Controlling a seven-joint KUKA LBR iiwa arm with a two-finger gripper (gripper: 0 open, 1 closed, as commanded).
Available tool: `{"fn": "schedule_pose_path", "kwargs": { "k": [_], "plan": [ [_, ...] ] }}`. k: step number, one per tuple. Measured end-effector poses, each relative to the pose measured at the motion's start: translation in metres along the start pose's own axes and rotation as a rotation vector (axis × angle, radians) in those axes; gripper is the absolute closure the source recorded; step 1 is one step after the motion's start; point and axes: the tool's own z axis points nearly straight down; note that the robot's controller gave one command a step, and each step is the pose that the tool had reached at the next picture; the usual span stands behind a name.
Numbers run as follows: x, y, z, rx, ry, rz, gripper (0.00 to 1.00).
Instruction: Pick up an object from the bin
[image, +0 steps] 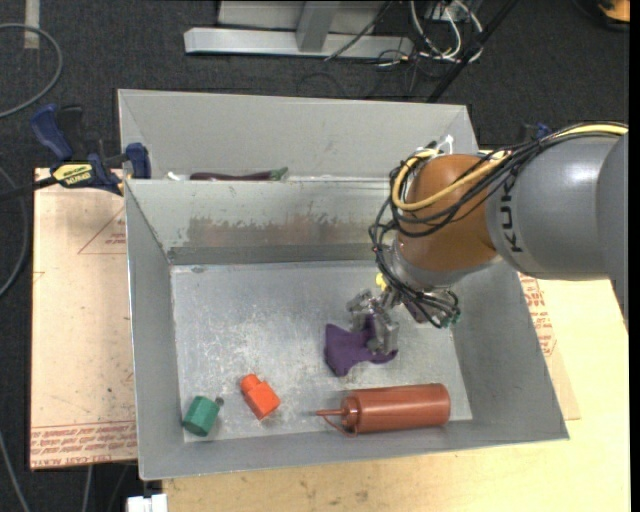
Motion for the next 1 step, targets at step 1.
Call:
{"fn": "schedule_pose_path", "kwargs": {
  "k": [1],
  "plan": [
    [0.0,0.0,0.0,0.0,0.0,0.0,1.0]
  ]
}}
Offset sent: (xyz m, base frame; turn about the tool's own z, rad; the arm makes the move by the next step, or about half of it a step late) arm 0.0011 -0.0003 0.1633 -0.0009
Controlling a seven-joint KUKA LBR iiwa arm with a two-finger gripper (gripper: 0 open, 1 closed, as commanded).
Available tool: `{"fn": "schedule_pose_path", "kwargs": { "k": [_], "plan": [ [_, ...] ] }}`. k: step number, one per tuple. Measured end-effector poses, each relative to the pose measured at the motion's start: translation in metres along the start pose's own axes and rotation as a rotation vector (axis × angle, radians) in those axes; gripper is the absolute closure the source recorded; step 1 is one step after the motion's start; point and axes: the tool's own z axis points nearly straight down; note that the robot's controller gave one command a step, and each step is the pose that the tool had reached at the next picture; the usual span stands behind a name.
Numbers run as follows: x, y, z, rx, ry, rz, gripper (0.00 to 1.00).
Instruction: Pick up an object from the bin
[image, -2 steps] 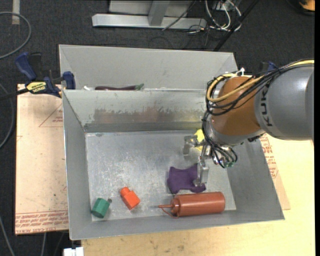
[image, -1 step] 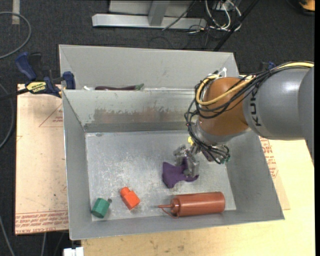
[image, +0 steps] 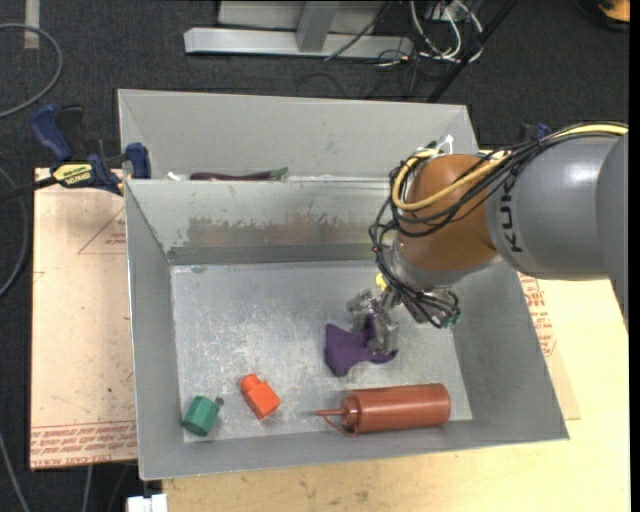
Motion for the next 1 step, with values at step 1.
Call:
{"fn": "schedule_pose_path", "kwargs": {
  "k": [1],
  "plan": [
    [-0.0042,-0.0008,-0.1655,0.003,-0.008,0.002,1.0]
  ]
}}
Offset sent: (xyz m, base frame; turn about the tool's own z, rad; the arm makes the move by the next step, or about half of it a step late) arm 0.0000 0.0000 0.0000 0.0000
